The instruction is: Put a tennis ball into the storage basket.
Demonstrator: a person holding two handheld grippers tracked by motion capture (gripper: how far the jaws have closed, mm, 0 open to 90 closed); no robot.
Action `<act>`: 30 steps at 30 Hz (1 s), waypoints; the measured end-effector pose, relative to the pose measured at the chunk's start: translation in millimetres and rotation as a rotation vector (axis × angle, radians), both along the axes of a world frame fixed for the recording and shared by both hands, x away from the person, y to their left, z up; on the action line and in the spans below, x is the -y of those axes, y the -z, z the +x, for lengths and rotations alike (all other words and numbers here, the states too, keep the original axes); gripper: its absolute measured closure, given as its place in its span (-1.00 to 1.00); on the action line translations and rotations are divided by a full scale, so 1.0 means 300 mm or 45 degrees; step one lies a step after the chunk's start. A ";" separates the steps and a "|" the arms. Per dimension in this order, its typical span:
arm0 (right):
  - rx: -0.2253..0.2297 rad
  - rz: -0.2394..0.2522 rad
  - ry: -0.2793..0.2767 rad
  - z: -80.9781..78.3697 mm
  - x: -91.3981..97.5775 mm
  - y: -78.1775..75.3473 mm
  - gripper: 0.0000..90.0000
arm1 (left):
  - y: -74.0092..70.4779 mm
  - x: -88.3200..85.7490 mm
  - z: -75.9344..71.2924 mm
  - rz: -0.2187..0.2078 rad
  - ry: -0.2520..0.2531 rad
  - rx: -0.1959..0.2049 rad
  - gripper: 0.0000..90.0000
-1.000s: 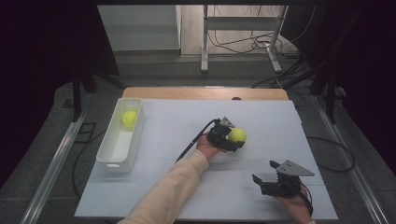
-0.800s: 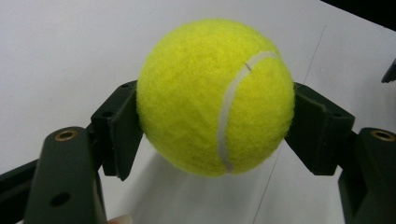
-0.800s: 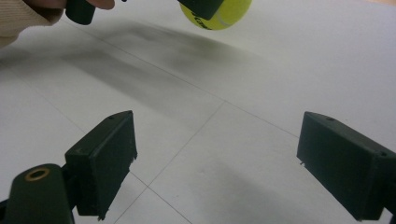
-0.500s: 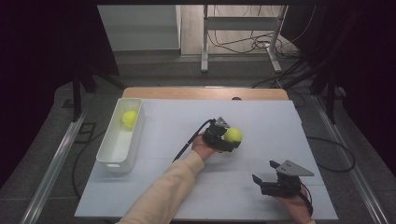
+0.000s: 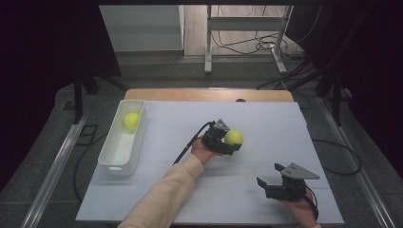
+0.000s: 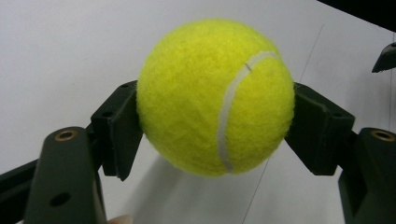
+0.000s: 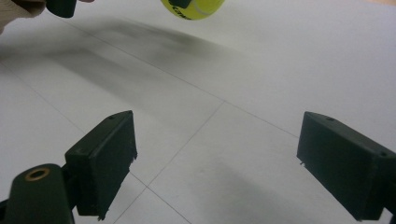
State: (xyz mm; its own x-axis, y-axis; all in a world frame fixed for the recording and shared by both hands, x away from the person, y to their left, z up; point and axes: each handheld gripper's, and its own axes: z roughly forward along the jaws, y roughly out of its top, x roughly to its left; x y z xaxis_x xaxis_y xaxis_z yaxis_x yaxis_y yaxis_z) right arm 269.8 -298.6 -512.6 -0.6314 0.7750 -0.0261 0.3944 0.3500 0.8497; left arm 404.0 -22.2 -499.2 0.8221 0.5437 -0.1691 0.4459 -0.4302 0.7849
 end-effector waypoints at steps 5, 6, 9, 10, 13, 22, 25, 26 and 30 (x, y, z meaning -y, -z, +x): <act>0.000 -0.001 -0.001 0.000 -0.001 0.000 -0.73 | 0.001 -0.018 -0.007 0.008 -0.001 -0.001 -0.40; 0.000 0.003 -0.002 0.000 -0.001 0.000 -0.73 | 0.000 -0.021 -0.008 0.008 -0.004 -0.002 -0.40; -0.001 0.001 -0.002 0.001 -0.001 0.001 -0.73 | -0.002 -0.026 -0.012 0.003 -0.003 0.003 -0.40; -0.001 0.001 -0.002 0.001 -0.001 0.001 -0.73 | -0.004 -0.029 -0.015 0.004 -0.004 0.003 -0.40; -0.001 0.000 -0.002 0.002 -0.001 0.001 -0.73 | -0.008 -0.034 -0.018 0.003 0.003 0.013 -0.40; -0.002 -0.003 0.001 0.001 -0.002 0.002 -0.73 | -0.012 -0.057 -0.031 0.000 0.000 0.007 -0.40; -0.002 -0.003 0.005 0.002 -0.001 0.002 -0.73 | -0.020 -0.069 -0.039 -0.005 -0.001 0.017 -0.40; -0.001 -0.004 0.005 0.002 -0.002 0.002 -0.73 | -0.022 -0.071 -0.041 -0.008 -0.002 0.019 -0.40; -0.001 -0.005 0.005 0.002 -0.002 0.002 -0.73 | -0.027 -0.079 -0.047 -0.013 -0.002 0.022 -0.40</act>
State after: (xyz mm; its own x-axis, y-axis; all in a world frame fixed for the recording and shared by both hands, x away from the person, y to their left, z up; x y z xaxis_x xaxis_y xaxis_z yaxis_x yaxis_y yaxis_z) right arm 270.3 -297.9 -513.3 -0.6285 0.7773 -0.0285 0.3965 0.3518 0.8479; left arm 389.8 1.7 -491.0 0.8240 0.5434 -0.1604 0.4331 -0.4216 0.7966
